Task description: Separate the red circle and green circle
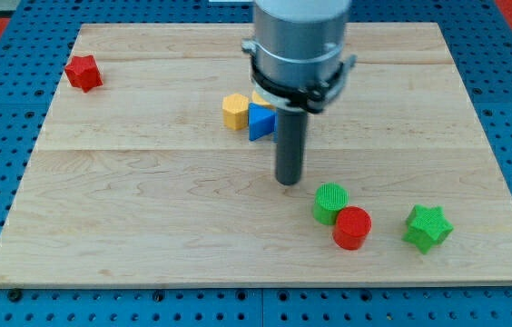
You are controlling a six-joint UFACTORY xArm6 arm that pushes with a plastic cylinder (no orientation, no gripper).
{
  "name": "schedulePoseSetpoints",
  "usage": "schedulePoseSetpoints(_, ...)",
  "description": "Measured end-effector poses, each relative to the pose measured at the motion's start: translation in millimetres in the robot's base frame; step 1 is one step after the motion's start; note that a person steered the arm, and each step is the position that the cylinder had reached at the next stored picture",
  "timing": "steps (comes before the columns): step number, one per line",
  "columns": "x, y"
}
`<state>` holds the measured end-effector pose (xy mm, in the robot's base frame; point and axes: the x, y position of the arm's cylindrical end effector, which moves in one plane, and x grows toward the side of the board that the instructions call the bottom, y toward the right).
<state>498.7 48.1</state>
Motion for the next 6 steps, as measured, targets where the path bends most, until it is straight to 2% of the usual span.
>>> schedulePoseSetpoints(1, 25.9, 23.7)
schedulePoseSetpoints(3, 60.3, -25.6)
schedulePoseSetpoints(4, 101.4, 32.1)
schedulePoseSetpoints(6, 88.4, 102.2)
